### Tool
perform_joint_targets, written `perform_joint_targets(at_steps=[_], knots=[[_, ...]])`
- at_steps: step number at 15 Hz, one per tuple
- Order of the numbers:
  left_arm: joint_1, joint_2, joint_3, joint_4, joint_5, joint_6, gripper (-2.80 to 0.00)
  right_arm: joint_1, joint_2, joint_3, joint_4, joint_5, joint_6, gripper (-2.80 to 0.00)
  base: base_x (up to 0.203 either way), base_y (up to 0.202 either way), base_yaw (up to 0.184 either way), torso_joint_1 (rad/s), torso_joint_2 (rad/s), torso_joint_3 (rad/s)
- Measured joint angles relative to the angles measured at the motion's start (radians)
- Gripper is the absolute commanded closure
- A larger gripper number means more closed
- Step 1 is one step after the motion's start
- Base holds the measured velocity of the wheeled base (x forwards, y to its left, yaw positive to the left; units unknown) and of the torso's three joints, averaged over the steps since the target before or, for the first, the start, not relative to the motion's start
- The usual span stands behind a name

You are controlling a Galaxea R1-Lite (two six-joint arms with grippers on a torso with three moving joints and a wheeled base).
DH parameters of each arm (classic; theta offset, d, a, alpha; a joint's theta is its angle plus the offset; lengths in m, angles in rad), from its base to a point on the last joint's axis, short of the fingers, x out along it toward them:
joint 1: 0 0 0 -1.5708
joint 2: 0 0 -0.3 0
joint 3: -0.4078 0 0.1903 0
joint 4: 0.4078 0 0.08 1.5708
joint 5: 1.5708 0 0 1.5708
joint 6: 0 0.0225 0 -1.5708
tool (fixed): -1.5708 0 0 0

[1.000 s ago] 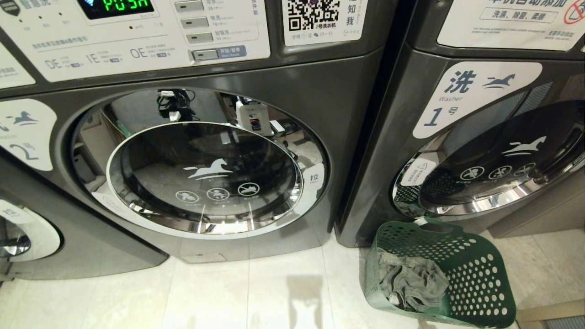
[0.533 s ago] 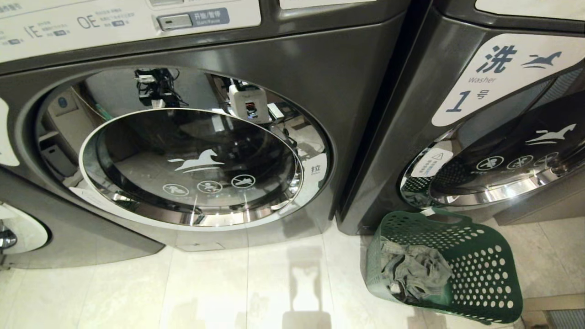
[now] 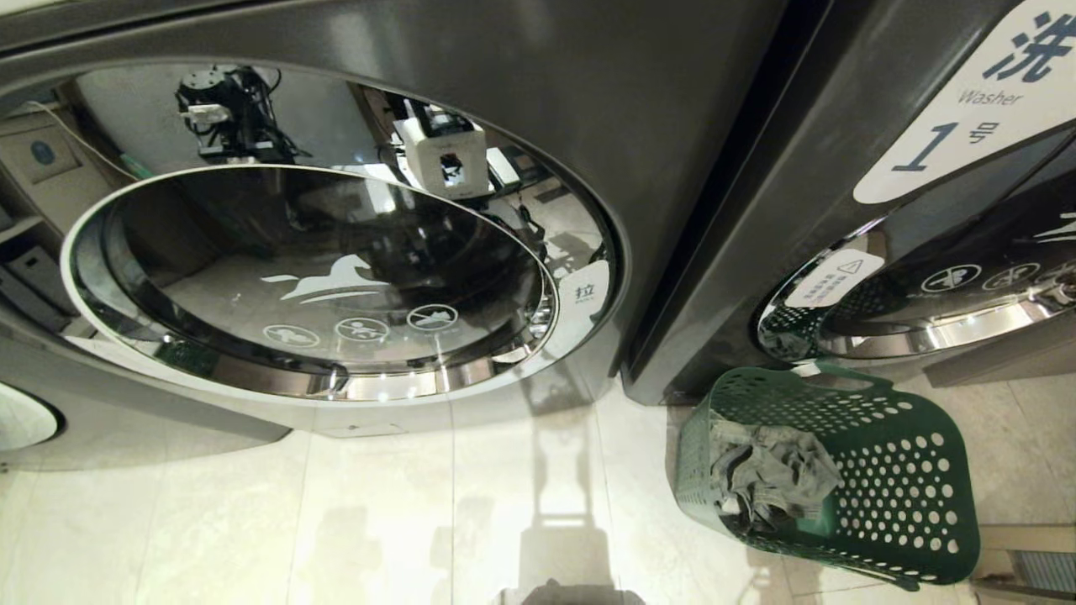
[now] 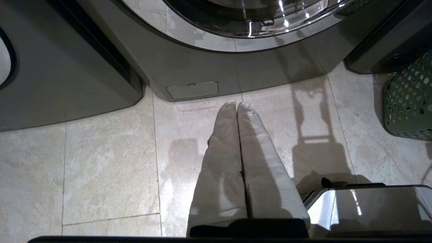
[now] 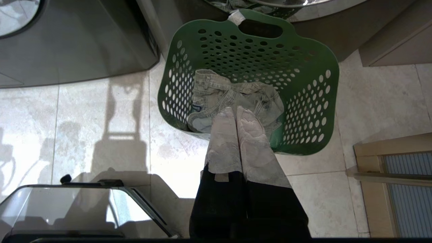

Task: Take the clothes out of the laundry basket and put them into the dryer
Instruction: Take the clothes out of the basket

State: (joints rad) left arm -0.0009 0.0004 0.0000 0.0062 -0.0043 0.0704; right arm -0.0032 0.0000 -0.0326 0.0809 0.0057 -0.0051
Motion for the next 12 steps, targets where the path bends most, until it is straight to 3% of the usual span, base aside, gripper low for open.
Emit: perform_joint_targets(at_steps=[5, 9, 12], knots=[[0.0, 0.0, 0.0, 0.003, 0.0, 0.001, 0.0, 0.0, 0.0, -0.014, 0.002, -0.008, -0.018, 0.0, 0.0, 0.0, 0.0, 0.0, 0.0, -0.125], [0.0, 0.0, 0.0, 0.002, 0.003, -0.005, 0.0, -0.001, 0.081, -0.294, 0.197, -0.1, -0.082, 0.0, 0.0, 0.0, 0.0, 0.0, 0.0, 0.0], [0.0, 0.0, 0.0, 0.0, 0.004, -0.01, 0.0, 0.0, 0.31, -0.418, 0.319, -0.078, 0.014, 0.0, 0.0, 0.0, 0.0, 0.0, 0.0, 0.0]])
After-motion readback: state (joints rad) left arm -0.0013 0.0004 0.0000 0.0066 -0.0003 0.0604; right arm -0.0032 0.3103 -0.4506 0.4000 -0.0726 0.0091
